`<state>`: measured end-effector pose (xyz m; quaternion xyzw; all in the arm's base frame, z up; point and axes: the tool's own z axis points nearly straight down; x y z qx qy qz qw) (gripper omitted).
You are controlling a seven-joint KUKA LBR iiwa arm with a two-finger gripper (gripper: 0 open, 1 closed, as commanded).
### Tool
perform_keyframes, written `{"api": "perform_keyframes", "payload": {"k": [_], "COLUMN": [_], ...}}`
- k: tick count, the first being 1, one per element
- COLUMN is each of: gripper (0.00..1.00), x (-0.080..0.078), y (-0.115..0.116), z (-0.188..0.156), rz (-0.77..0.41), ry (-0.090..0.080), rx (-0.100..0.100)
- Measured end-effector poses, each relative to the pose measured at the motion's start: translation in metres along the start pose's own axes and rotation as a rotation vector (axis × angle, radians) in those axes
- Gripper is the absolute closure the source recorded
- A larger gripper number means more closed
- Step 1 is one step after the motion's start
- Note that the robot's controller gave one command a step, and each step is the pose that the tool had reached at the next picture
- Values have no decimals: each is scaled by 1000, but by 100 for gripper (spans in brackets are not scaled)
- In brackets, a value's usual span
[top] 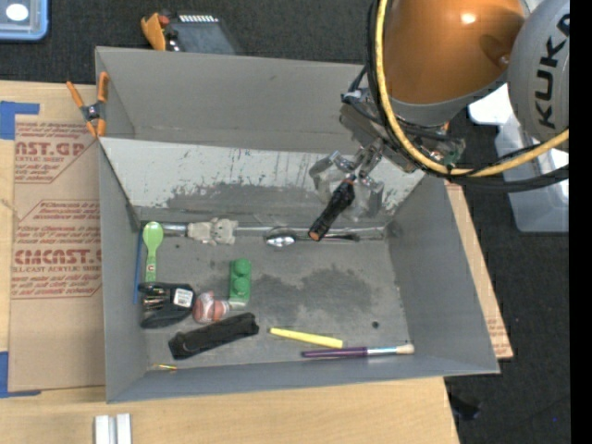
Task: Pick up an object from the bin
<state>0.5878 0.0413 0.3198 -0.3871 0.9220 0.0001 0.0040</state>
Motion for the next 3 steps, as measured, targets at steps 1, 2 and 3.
{"api": "perform_keyframes", "payload": {"k": [1,2,3], "gripper": [100,100,100], "x": [-17,15,-10], "y": [31,13,17], "z": [70,144,172], "rz": [-129,-122,-80], "ry": [-3,-9,-6], "rx": [2,8,2]}}
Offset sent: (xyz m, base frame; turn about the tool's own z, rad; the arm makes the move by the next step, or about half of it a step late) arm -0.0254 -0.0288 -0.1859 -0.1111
